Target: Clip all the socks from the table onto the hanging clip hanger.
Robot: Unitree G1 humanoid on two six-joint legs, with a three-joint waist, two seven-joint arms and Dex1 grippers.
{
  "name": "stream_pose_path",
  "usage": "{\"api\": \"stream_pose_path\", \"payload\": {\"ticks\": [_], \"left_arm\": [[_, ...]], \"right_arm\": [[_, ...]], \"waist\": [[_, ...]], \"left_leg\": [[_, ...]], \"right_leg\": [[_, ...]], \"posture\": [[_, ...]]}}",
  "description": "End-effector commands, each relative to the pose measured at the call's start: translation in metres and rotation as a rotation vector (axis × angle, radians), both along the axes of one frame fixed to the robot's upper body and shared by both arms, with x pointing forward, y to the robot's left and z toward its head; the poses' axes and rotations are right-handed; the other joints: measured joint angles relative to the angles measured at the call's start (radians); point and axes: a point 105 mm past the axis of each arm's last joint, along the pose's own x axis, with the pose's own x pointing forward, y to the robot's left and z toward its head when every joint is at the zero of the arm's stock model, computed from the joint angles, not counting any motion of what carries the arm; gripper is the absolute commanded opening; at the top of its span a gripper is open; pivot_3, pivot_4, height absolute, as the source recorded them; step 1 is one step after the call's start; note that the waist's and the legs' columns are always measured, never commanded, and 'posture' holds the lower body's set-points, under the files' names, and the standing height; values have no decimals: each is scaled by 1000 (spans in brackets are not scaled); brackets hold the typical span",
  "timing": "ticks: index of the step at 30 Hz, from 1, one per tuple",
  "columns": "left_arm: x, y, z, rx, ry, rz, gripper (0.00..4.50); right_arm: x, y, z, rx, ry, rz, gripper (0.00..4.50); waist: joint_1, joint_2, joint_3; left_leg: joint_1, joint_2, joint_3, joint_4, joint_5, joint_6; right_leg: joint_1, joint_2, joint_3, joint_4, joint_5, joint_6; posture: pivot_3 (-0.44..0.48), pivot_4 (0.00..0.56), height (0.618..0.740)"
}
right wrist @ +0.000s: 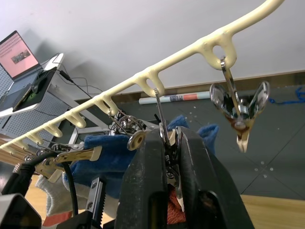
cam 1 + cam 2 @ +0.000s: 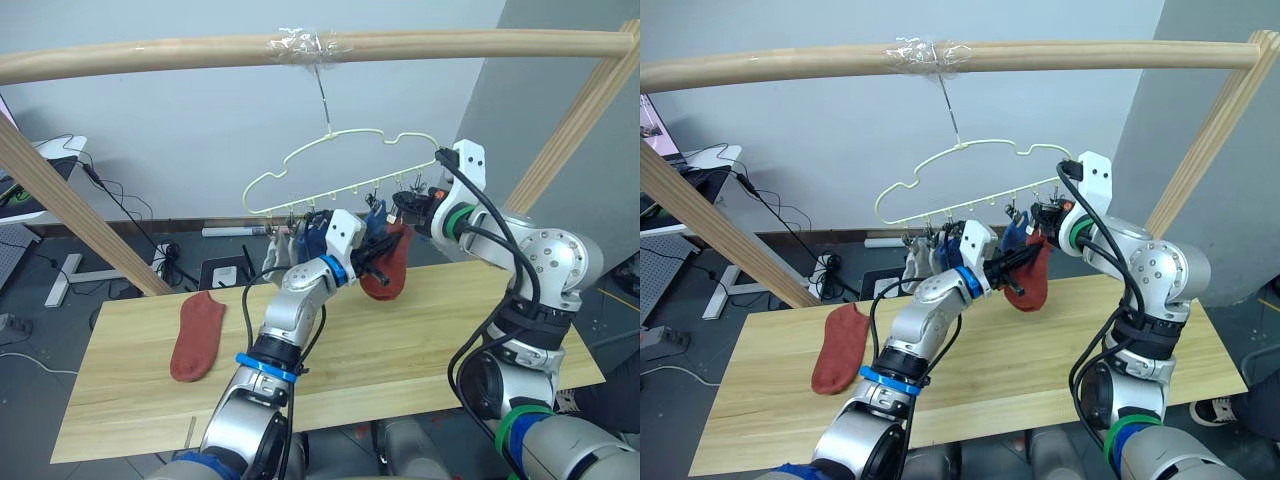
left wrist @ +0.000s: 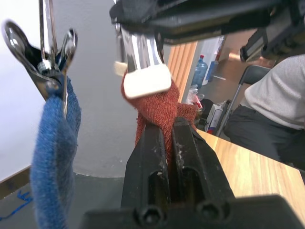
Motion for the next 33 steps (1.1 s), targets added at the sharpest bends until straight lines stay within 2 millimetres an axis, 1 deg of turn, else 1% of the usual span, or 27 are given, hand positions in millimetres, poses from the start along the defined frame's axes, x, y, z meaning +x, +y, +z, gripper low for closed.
{"api": "stream_pose_path", "payload": {"ticks": [1,4,7,8,9,12,15,17,19,20,23,25,27,31,33], "left_arm": [[2,-1,19,-36,-62,-1,0],[2,0,17,-15,-75,-1,0],[5,1,12,-1,-56,10,749],[5,1,10,3,-46,10,986],[7,1,8,9,-36,13,1332],[11,5,2,10,-5,29,2222],[12,13,-7,13,27,43,3109],[10,21,-14,27,42,51,3746],[6,31,-21,44,55,61,4250],[3,35,-24,55,61,66,4404],[-7,57,-34,89,81,103,4404],[-15,71,-36,115,92,129,4404],[-21,84,-32,133,89,159,4404],[-32,106,-22,164,79,213,4404],[-38,119,-13,204,21,259,4404]], "right_arm": [[-2,-4,6,-4,-35,-7,1754],[-3,-10,9,-3,-58,-16,2789],[-8,-17,14,11,-79,-15,3874],[-10,-19,16,13,-86,-14,4153],[-12,-21,18,19,-99,-12,4500],[-19,-24,23,29,-129,-3,4500],[-27,-28,22,-20,-182,-1,4500],[-30,-30,17,-88,-221,-10,4500],[-31,-31,7,-143,-237,-17,4500],[-30,-32,1,-172,-241,-34,4500],[-29,-33,-13,-170,-262,-87,4500],[-28,-31,-18,-178,-290,-110,4500],[-28,-28,-20,-203,-329,-121,4500],[-27,-23,-19,-263,-420,-129,4500],[-26,-19,-18,-291,-468,-132,4500]], "waist": [[-1,0,0],[-7,0,0],[-10,0,0],[-10,0,0],[-10,0,0],[-13,0,0],[-15,0,0],[-19,0,0],[-25,0,0],[-32,0,0],[-47,0,0],[-50,0,0],[-47,0,0],[-40,0,0],[-39,0,0]], "left_leg": [[0,0,0,0,0,0],[0,0,0,0,0,0],[0,0,0,0,0,0],[0,0,0,0,0,0],[0,0,0,0,0,0],[0,0,0,0,0,0],[0,0,0,0,0,0],[0,0,0,0,0,0],[0,0,1,0,0,0],[0,0,1,0,0,0],[1,1,2,0,0,0],[2,2,2,0,0,0],[2,2,1,0,0,0],[3,2,1,1,0,0],[3,2,1,1,0,0]], "right_leg": [[0,0,0,0,0,0],[0,0,1,0,0,0],[0,0,1,1,0,0],[0,0,1,1,0,0],[0,0,1,1,0,0],[0,0,1,1,0,0],[0,0,1,1,0,0],[0,0,1,0,0,0],[0,0,1,0,0,0],[0,1,1,0,0,0],[-1,1,3,1,0,0],[-1,2,3,2,0,0],[-1,3,3,4,0,0],[0,3,3,4,1,0],[0,3,4,4,1,0]], "posture": [[-152,128,740],[-147,129,740],[-148,128,740],[-148,128,740],[-151,129,740],[-159,130,740],[-170,130,740],[-173,129,740],[-174,130,740],[-172,130,740],[-147,129,740],[-147,129,740],[-123,129,740],[-123,129,740],[-84,127,740]]}}
